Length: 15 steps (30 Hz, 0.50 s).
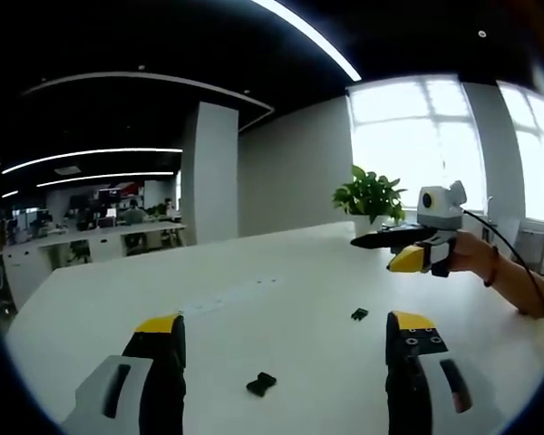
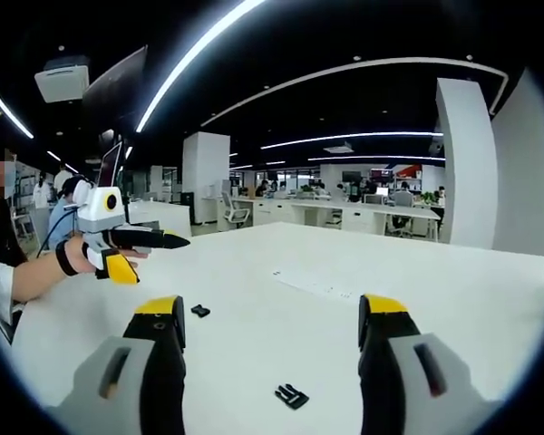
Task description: Snap the two parts of the plastic buckle together until the buckle closes and remains connected.
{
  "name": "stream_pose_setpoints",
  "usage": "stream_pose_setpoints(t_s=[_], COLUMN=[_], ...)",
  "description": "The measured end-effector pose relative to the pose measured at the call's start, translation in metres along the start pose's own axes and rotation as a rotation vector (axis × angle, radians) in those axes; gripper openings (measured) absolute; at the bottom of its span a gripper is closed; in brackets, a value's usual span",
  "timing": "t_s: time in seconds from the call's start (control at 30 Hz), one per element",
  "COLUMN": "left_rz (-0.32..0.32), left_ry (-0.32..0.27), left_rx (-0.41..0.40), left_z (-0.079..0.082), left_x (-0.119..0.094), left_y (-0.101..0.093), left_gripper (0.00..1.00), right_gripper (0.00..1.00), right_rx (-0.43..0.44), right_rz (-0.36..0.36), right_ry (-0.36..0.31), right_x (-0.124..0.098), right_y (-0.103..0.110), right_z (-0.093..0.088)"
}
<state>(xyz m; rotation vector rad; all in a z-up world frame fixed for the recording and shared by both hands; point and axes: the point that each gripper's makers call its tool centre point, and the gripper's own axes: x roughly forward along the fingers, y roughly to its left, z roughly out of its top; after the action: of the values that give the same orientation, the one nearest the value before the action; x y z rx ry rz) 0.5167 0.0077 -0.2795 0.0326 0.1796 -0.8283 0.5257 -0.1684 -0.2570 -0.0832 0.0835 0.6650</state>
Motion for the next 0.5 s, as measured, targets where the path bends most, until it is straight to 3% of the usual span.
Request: stream_pose_setpoints(t_s=[0.5], left_rz=[0.0], left_ry=[0.006], left_rx=[0.003], left_z=[-0.007], left_x=[0.001], left_y=[0.003], left_gripper=[0.93], right_gripper=[0.74], right_rx=[-0.018], right_rz=[0.0], right_ry=[0.024], right_x=[-0.004], right_y=[0.0], right_z=[-0.013])
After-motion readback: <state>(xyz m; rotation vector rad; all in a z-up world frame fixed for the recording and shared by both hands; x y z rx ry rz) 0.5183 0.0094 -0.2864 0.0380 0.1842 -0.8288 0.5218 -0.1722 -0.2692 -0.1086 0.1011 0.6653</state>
